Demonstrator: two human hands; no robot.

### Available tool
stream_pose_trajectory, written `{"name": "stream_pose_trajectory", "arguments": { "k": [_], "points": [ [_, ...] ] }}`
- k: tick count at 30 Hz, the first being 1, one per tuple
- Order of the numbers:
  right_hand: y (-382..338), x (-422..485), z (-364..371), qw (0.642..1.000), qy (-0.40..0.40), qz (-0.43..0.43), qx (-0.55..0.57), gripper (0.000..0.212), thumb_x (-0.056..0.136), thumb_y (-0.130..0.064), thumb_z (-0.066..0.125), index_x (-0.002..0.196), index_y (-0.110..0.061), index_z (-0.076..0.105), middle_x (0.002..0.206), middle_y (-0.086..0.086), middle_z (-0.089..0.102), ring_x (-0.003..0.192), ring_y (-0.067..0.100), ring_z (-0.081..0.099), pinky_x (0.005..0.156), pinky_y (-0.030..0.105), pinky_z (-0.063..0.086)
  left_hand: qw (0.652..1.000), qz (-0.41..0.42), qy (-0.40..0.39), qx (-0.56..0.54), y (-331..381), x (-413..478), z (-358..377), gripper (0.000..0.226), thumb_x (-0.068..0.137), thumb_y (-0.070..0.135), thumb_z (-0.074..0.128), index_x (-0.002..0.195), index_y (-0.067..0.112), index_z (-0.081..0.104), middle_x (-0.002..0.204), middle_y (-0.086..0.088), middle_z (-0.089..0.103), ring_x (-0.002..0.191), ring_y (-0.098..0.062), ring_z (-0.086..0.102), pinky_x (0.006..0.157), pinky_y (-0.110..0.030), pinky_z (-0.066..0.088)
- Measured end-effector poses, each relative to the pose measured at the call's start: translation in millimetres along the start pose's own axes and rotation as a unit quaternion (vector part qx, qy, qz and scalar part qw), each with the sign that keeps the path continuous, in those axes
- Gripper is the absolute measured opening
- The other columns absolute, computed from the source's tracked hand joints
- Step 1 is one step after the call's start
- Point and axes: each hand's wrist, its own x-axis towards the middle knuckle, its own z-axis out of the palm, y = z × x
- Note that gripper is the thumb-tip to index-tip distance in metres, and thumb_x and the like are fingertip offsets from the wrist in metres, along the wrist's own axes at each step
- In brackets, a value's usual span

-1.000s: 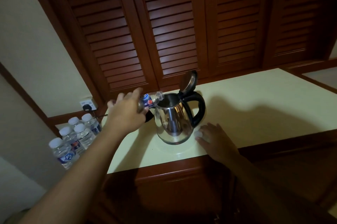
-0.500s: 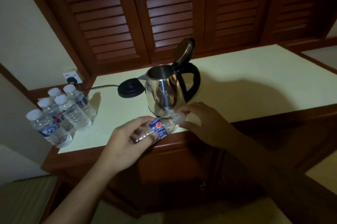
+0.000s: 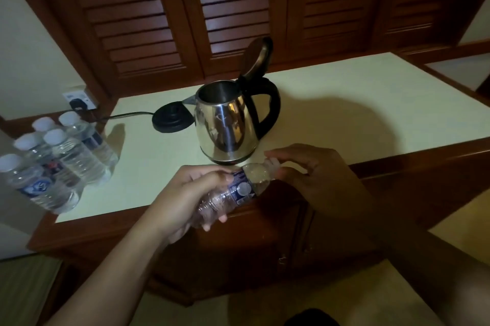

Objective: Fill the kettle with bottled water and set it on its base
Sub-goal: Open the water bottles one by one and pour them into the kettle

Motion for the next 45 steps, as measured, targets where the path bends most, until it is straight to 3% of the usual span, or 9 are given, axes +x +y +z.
{"name": "stream_pose_trajectory", "arguments": {
  "k": [9, 13, 16, 19, 23, 27, 32, 39, 45],
  "points": [
    [30.1, -1.4, -57.5, 0.998, 0.016, 0.015, 0.055, 0.031, 0.093, -0.015, 0.068, 0.124, -0.020, 0.071, 0.119, -0.011, 0.072, 0.114, 0.005, 0.066, 0.096, 0.026, 0.054, 0.911, -0.246, -0.249, -0.217, -4.9, 71.1, 42.4, 0.070, 0.086, 0.038, 0.068, 0.131, -0.015, 0.058, 0.086, -0.028, 0.069, 0.046, -0.025, 0.062, 0.036, -0.022, 0.041],
    [52.6, 13.6, -100.0, 1.000, 0.007, -0.012, 0.003, 0.034, 0.093, -0.018, 0.066, 0.127, -0.023, 0.069, 0.126, -0.017, 0.068, 0.119, -0.002, 0.061, 0.098, 0.016, 0.049, 0.871, -0.271, -0.320, -0.256, -6.4, 119.5, 84.2, 0.049, 0.087, 0.030, 0.062, 0.116, -0.009, 0.061, 0.075, -0.014, 0.075, 0.052, -0.022, 0.071, 0.042, -0.025, 0.054],
    [76.6, 28.3, -139.9, 0.997, 0.026, -0.048, -0.052, 0.031, 0.094, -0.022, 0.068, 0.124, -0.020, 0.071, 0.123, -0.018, 0.068, 0.114, -0.006, 0.062, 0.090, 0.007, 0.046, 0.762, -0.309, -0.454, -0.343, 0.1, 163.4, 117.4, 0.059, 0.098, 0.038, 0.053, 0.130, -0.012, 0.058, 0.083, -0.025, 0.072, 0.060, -0.030, 0.074, 0.047, -0.031, 0.057],
    [108.9, 51.5, -189.4, 0.977, 0.035, -0.139, -0.160, 0.029, 0.099, -0.036, 0.057, 0.100, -0.013, 0.074, 0.097, -0.006, 0.072, 0.090, 0.007, 0.065, 0.077, 0.015, 0.047, 0.761, -0.293, -0.490, -0.307, 17.5, 214.3, 150.8, 0.057, 0.097, 0.038, 0.058, 0.126, -0.012, 0.062, 0.077, -0.022, 0.070, 0.053, -0.027, 0.072, 0.040, -0.027, 0.052],
    [152.6, 88.6, -252.4, 0.954, 0.052, -0.183, -0.231, 0.050, 0.106, -0.037, 0.040, 0.066, -0.009, 0.054, 0.060, 0.001, 0.047, 0.056, 0.020, 0.046, 0.055, 0.033, 0.039, 0.886, -0.223, -0.375, -0.158, 56.0, 275.2, 207.4, 0.056, 0.090, 0.047, 0.062, 0.112, -0.005, 0.068, 0.071, -0.019, 0.068, 0.042, -0.024, 0.064, 0.037, -0.021, 0.041],
    [198.5, 122.0, -308.6, 0.963, -0.011, 0.135, -0.234, 0.060, 0.103, -0.052, 0.031, 0.064, -0.011, 0.052, 0.057, 0.003, 0.050, 0.053, 0.016, 0.046, 0.061, 0.033, 0.040, 0.994, 0.017, -0.104, 0.038, 75.2, 324.4, 273.0, 0.037, 0.090, 0.043, 0.062, 0.084, 0.010, 0.077, 0.068, -0.016, 0.069, 0.046, -0.024, 0.058, 0.047, -0.025, 0.041],
    [255.5, 164.1, -364.3, 0.966, 0.066, 0.210, -0.137, 0.062, 0.095, -0.067, 0.043, 0.069, -0.013, 0.060, 0.060, -0.001, 0.057, 0.059, 0.013, 0.054, 0.057, 0.029, 0.038, 0.970, 0.155, -0.030, 0.184, 70.3, 392.2, 322.6, 0.033, 0.103, 0.038, 0.063, 0.136, 0.039, 0.067, 0.114, 0.017, 0.076, 0.102, 0.003, 0.069, 0.086, -0.018, 0.052],
    [325.1, 197.8, -402.3, 0.989, 0.120, 0.087, -0.019, 0.025, 0.102, -0.042, 0.052, 0.100, -0.027, 0.072, 0.095, -0.006, 0.070, 0.090, 0.007, 0.065, 0.078, 0.029, 0.052, 0.951, 0.136, -0.019, 0.277, 86.2, 481.3, 360.9, 0.055, 0.089, 0.020, 0.081, 0.140, 0.034, 0.064, 0.092, 0.038, 0.066, 0.077, 0.012, 0.061, 0.072, -0.006, 0.042],
    [375.6, 214.6, -409.4, 0.973, 0.156, 0.139, 0.100, 0.032, 0.105, -0.031, 0.049, 0.133, -0.025, 0.062, 0.128, -0.011, 0.063, 0.117, -0.005, 0.057, 0.096, 0.010, 0.042, 0.941, 0.145, 0.074, 0.296, 79.3, 555.2, 393.6, 0.046, 0.082, 0.032, 0.087, 0.121, 0.025, 0.064, 0.103, 0.013, 0.071, 0.087, -0.004, 0.066, 0.070, -0.016, 0.050]
  ]
}}
